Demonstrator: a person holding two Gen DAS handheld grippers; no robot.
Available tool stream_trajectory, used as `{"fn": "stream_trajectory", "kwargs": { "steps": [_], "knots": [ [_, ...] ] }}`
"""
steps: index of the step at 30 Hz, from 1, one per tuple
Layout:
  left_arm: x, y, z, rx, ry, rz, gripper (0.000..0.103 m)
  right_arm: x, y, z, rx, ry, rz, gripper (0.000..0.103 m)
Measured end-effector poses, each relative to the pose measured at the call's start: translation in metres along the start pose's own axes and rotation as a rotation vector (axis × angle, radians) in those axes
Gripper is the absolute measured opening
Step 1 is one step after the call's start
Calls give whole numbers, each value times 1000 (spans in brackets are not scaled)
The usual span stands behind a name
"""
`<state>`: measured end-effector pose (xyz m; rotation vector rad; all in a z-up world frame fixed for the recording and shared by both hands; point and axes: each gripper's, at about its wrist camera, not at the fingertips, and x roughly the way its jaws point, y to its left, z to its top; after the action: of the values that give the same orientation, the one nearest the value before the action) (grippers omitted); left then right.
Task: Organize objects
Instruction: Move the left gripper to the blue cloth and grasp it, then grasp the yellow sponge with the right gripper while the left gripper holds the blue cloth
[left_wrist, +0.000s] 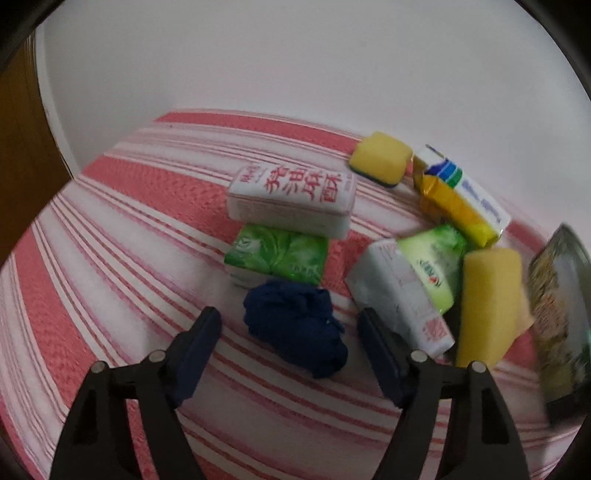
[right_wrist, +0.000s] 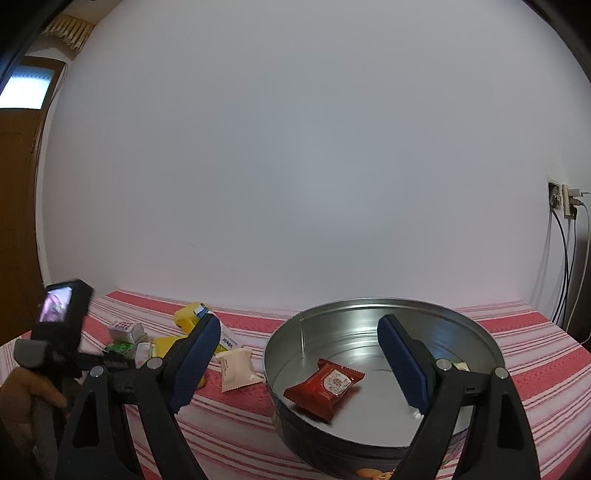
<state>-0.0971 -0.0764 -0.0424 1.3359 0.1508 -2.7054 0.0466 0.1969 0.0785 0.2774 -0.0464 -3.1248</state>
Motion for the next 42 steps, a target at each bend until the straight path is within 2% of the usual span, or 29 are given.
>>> {"fn": "stream_trajectory", "kwargs": {
  "steps": [1, 2, 4, 8, 10, 12, 14, 15, 19, 22, 24, 27, 31, 33, 34, 35, 37, 42],
  "knots": [
    [-1, 1, 0, 1, -10, 7, 52, 0, -1, -1, 2, 0, 1, 89],
    [-2, 4, 2, -8, -17, 5, 46, -1, -2, -1, 3, 1, 2, 89],
    [-3, 12, 4, -37, -19, -26, 46, -1, -3, -2, 4, 3, 3, 89],
    [-8, 12, 6, -28, -40, -56, 45, 1, -7, -4, 0, 22, 17, 89],
    [-20, 16, 10, -36, -123, -101, 45, 1, -7, -6, -4, 27, 37, 89],
    [-43, 17, 10, -33, -247, -102, 45, 3, -5, -7, -7, 36, 89, 89],
    [-60, 16, 9, -25, -339, -116, 45, 11, 2, -10, -23, 84, 150, 89],
    [-67, 15, 9, -24, -378, -148, 45, 17, 9, -12, -40, 121, 181, 89],
    [-89, 16, 4, -11, -495, -248, 45, 42, 41, -17, -91, 217, 245, 89],
    [-96, 17, 2, -18, -543, -252, 45, 74, 68, -22, -73, 318, 282, 89],
    [-95, 19, 4, -43, -542, -239, 45, 98, 87, -29, -77, 412, 292, 89],
    [-88, 27, 8, -90, -500, -262, 45, 133, 99, -43, -74, 541, 288, 89],
    [-85, 32, 10, -115, -474, -262, 45, 165, 107, -54, -44, 632, 279, 89],
    [-84, 31, 11, -120, -468, -261, 45, 169, 108, -56, -39, 651, 280, 86],
    [-83, 33, 12, -121, -465, -263, 45, 172, 108, -58, -33, 661, 288, 70],
    [-82, 33, 12, -125, -460, -264, 45, 173, 106, -59, -21, 671, 302, 60],
    [-78, 34, 13, -132, -449, -262, 45, 174, 100, -62, 13, 679, 321, 57],
    [-68, 36, 13, -153, -413, -280, 45, 149, 79, -50, 115, 557, 384, 57]
  ]
}}
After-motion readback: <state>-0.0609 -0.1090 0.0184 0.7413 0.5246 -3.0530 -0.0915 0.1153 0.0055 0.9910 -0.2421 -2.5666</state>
